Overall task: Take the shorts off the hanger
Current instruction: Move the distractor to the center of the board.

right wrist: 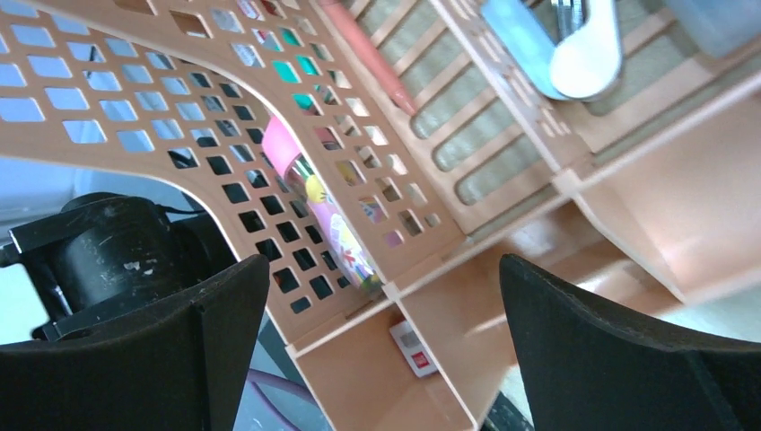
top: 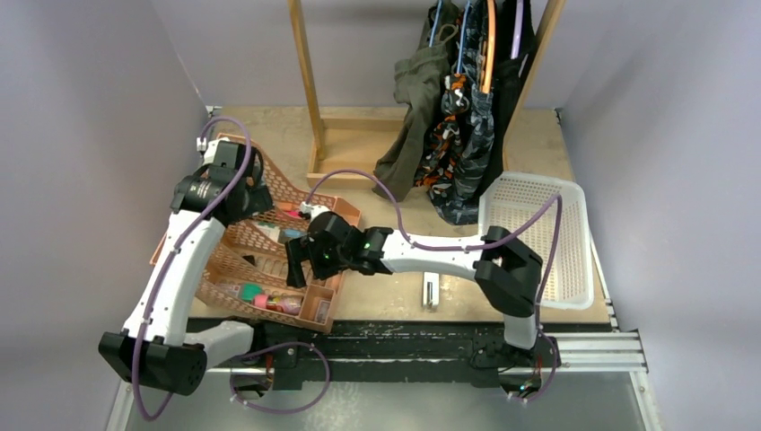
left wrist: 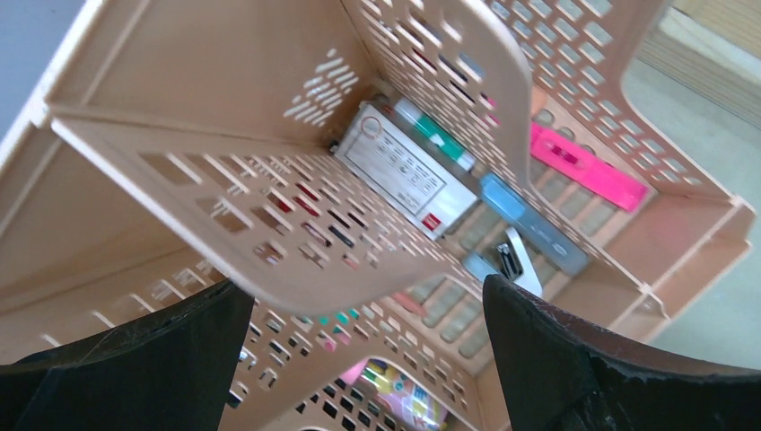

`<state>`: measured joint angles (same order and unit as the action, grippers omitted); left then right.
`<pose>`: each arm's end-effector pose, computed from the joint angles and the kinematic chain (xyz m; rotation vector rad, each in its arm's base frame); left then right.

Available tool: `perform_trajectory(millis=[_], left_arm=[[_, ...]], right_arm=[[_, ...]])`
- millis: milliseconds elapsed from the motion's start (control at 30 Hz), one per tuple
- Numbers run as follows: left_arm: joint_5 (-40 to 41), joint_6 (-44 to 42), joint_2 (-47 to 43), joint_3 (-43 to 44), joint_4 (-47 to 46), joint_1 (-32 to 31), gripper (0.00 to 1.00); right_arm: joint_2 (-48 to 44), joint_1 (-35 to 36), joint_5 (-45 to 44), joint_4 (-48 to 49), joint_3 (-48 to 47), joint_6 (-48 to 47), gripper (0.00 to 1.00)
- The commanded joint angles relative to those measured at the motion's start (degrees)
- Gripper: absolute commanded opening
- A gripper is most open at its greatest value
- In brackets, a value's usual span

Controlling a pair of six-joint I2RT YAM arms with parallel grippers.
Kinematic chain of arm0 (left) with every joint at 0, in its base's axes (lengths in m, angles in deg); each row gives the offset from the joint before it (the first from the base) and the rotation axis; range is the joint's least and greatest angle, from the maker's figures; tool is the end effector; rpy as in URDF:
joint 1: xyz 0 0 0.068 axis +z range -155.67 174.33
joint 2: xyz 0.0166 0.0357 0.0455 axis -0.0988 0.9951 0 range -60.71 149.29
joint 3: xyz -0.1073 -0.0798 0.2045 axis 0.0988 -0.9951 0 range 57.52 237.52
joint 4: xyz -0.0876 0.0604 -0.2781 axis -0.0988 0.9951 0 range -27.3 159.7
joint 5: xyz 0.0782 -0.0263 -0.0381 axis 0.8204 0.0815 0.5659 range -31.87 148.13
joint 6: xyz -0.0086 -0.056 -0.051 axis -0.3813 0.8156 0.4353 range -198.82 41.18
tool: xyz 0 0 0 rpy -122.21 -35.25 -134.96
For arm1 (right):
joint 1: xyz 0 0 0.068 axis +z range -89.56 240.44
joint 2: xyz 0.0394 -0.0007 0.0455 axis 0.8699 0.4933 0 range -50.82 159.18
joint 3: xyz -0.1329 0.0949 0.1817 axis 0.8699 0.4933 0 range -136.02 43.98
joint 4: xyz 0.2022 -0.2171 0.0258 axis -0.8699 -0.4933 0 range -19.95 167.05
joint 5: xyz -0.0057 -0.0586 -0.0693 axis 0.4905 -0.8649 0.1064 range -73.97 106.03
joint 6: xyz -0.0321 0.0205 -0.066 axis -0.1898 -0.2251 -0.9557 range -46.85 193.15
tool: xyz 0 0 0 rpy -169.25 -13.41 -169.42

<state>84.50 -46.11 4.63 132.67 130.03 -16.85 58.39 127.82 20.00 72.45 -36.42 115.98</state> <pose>0.2627 -0.0228 0.3227 -0.6193 2.3657 0.2646 0.1843 0.4540 0.1746 -0.5541 2.3366 1.1074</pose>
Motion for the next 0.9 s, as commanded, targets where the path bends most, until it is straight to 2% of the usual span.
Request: perform_trajectory(millis=[0,100,367,567,700,867], left_arm=[[5.85,-4.14,1.98,2.17,-4.24,0.90,1.00],[7.53,-5.55,3.47,2.25,-7.70,1.25,1.00],[11.15,-7.84,11.47,6.01,-12.01,3.33,1.00],[12.26,-9.98,18.66,12.98,-14.42,6.53,1.00],[13.19,-10.24,22.48,17.35,-14.67,9.49,1.00],[5.16,-9.27,23.15,23.90,-9.79,11.18,1.00]], right_arm=[[-6.31,-0.18,-7.03,-3.55,-1.04,-2.23,0.99],[-10.50,-0.22,-8.14,-2.64,2.25,-3.70,0.99],[-21.79,-0.13,-0.21,2.90,18.89,0.73,0.99],[-22.47,-0.08,2.60,7.60,25.75,4.30,0.99],[-16.93,-0.10,2.20,7.68,21.61,4.17,0.99],[-5.50,0.63,0.47,2.82,9.33,0.99,0.99]])
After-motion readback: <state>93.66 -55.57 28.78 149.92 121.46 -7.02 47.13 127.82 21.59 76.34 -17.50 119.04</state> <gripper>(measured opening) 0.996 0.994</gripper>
